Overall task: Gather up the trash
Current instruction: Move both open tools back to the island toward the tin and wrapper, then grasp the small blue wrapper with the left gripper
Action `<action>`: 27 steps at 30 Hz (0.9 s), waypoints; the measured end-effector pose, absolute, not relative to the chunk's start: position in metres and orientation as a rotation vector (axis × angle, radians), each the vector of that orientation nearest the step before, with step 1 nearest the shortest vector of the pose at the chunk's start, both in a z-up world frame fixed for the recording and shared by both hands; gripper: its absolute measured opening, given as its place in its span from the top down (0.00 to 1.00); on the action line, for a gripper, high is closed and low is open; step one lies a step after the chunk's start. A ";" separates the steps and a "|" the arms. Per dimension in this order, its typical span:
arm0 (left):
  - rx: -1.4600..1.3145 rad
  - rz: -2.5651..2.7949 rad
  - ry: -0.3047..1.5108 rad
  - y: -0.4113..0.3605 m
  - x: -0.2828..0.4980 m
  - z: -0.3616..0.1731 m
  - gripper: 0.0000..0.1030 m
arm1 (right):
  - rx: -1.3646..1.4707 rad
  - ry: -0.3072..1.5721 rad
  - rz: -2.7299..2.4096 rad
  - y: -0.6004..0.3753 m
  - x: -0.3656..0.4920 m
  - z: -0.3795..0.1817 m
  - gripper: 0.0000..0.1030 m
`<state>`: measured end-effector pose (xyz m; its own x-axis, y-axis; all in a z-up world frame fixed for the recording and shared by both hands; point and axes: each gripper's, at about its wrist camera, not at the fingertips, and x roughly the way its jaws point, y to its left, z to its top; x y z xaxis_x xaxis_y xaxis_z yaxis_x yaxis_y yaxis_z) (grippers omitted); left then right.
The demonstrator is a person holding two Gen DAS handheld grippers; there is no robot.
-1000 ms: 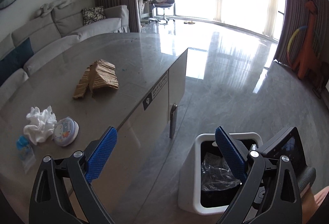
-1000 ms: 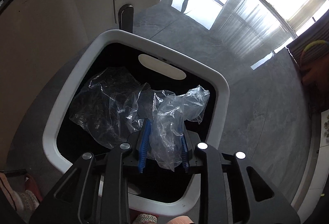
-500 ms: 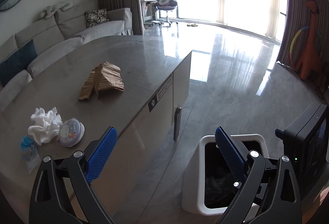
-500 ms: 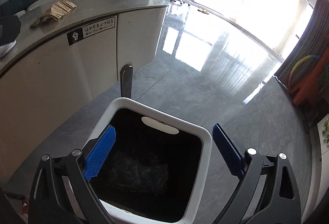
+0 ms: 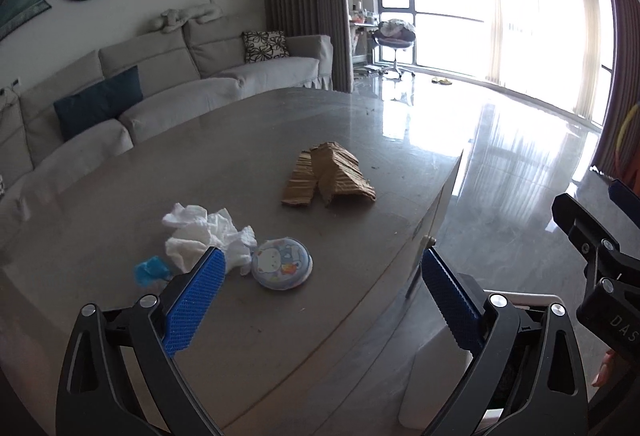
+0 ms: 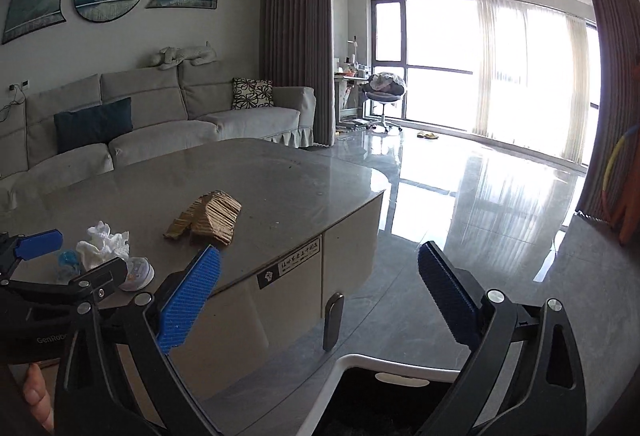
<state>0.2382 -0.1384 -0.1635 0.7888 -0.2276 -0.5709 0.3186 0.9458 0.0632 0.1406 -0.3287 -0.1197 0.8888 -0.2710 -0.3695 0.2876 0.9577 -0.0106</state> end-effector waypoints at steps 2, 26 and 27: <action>0.140 -0.241 0.590 -0.118 0.247 -0.160 0.04 | 0.039 0.361 -0.253 -0.313 0.147 -0.115 0.05; 0.008 0.052 0.946 -0.009 0.340 -0.237 0.04 | -0.058 0.387 0.002 -0.194 0.219 -0.127 0.05; 0.021 0.045 0.967 -0.012 0.342 -0.242 0.04 | -0.058 0.387 0.004 -0.193 0.218 -0.128 0.05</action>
<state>0.3415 -0.0121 -0.2418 0.5665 0.0472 -0.8227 -0.0286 0.9989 0.0376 0.2180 -0.1926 -0.1278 0.9262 -0.0071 -0.3769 -0.0149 0.9984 -0.0554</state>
